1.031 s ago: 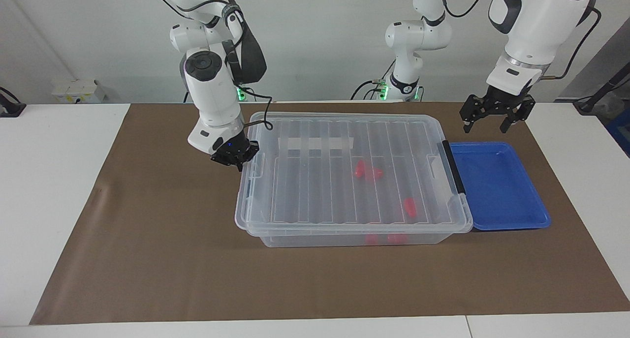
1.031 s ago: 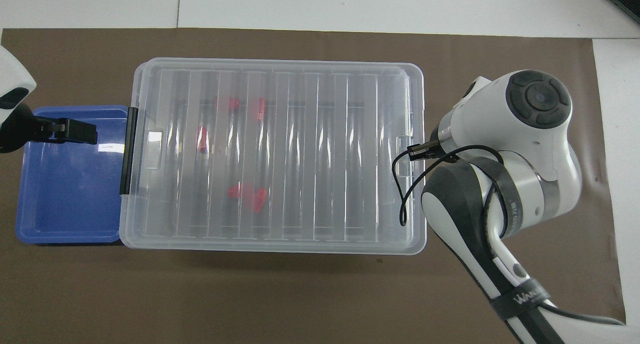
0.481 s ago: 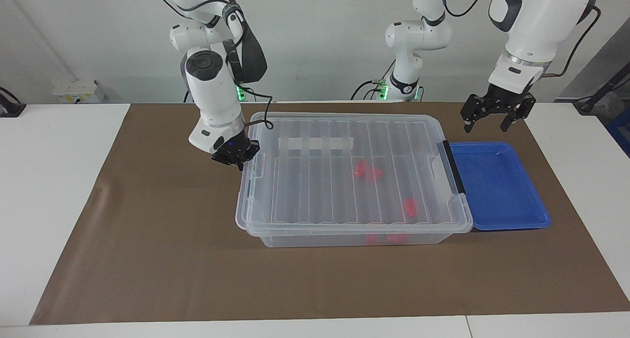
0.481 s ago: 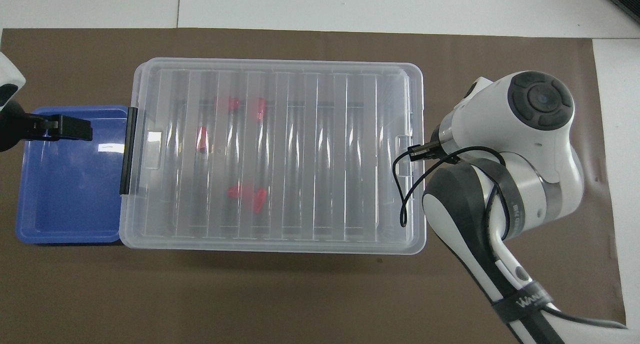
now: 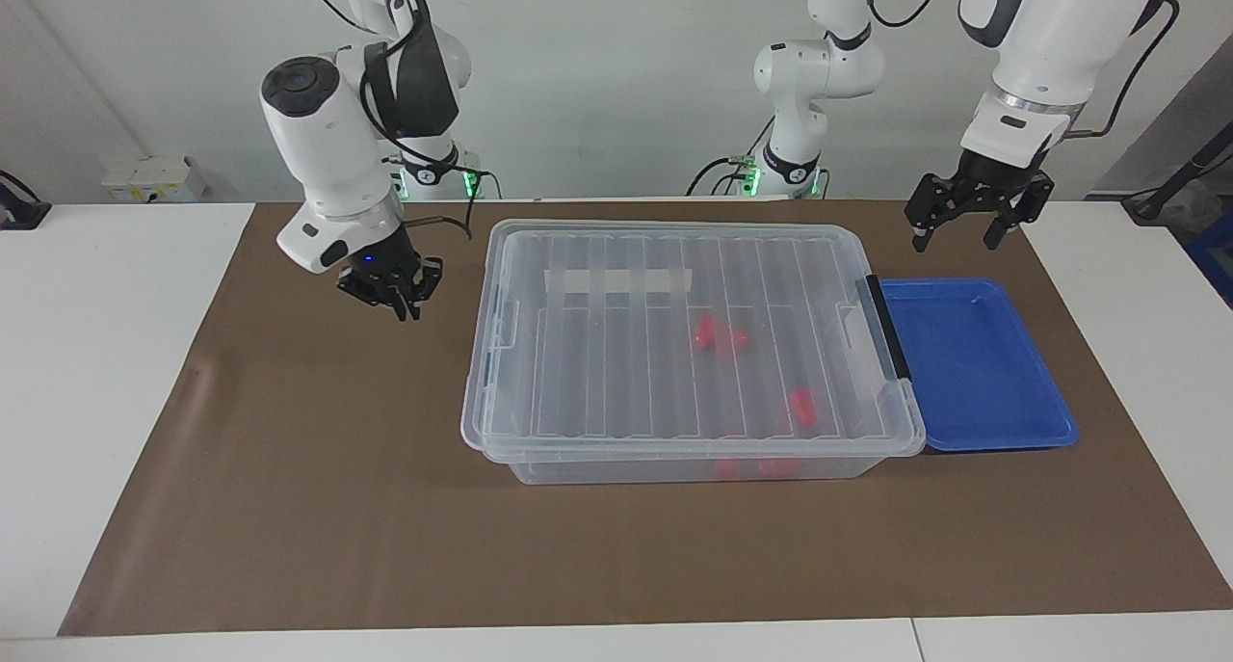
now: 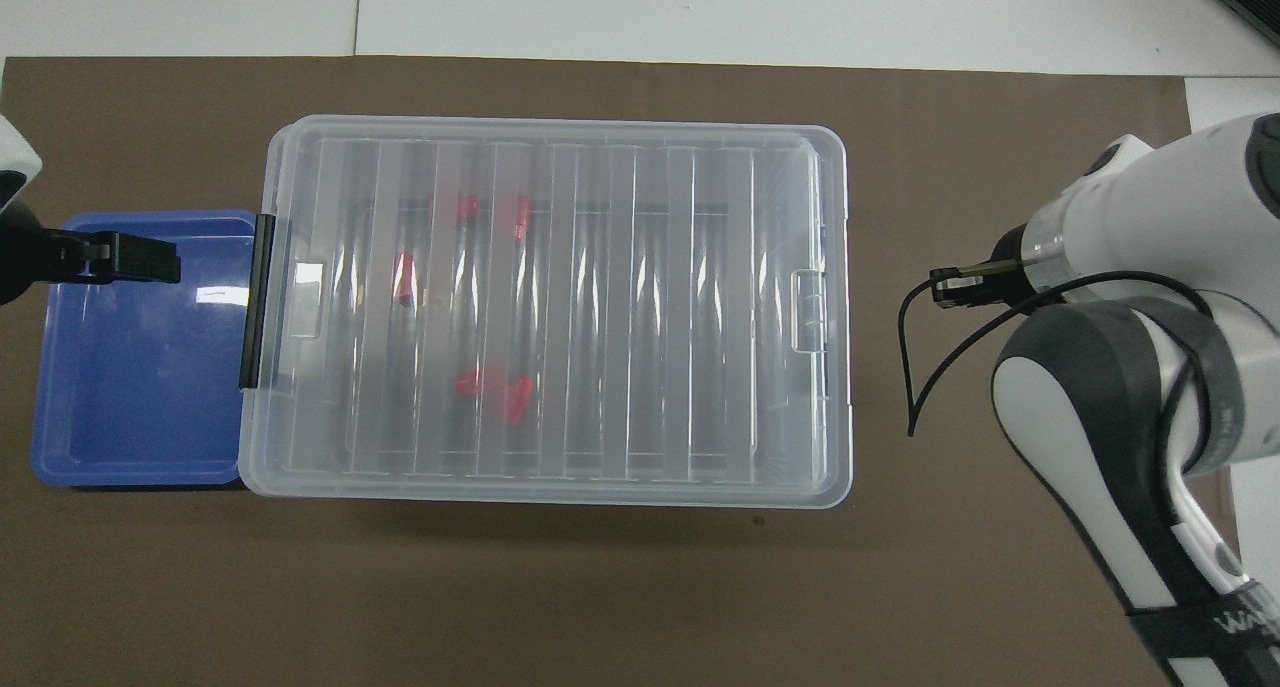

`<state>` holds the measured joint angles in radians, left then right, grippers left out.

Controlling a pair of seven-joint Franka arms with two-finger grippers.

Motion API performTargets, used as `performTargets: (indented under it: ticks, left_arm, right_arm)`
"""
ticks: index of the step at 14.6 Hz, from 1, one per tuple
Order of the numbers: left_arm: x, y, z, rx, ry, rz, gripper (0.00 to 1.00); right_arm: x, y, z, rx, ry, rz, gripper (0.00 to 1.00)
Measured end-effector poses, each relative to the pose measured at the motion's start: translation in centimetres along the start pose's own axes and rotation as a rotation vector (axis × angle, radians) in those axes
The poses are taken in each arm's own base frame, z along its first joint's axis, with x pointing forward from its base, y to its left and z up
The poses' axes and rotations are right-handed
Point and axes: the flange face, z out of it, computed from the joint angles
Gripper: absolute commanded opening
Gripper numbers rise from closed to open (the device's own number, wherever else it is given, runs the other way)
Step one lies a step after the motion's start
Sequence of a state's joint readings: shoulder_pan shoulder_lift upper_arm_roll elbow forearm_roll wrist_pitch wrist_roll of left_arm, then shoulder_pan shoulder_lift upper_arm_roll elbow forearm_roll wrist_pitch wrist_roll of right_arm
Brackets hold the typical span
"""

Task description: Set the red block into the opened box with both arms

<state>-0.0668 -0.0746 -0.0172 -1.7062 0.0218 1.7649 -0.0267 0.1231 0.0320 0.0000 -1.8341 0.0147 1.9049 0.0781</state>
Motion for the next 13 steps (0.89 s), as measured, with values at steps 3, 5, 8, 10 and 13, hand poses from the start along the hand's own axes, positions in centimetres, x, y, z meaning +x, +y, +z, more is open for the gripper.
performTargets:
  ticks: [3, 5, 8, 10, 13]
  left_arm:
    - [0.0, 0.0, 0.0, 0.000, 0.000, 0.000, 1.00]
    - [0.0, 0.0, 0.0, 0.000, 0.000, 0.000, 1.00]
    - [0.0, 0.0, 0.0, 0.000, 0.000, 0.000, 1.00]
    - [0.0, 0.0, 0.0, 0.000, 0.000, 0.000, 1.00]
    - [0.0, 0.0, 0.0, 0.000, 0.000, 0.000, 1.00]
  right_arm:
    - [-0.7, 4.9, -2.1, -0.003, 0.011, 0.084, 1.00]
    - [-1.3, 7.1, -4.0, -0.005, 0.020, 0.124, 1.00]
    - [-1.6, 9.0, -7.6, -0.007, 0.047, 0.158, 1.00]
    - [-1.5, 9.4, -10.0, -0.007, 0.069, 0.165, 1.00]
    - [-1.7, 8.8, -13.0, -0.007, 0.026, 0.156, 1.00]
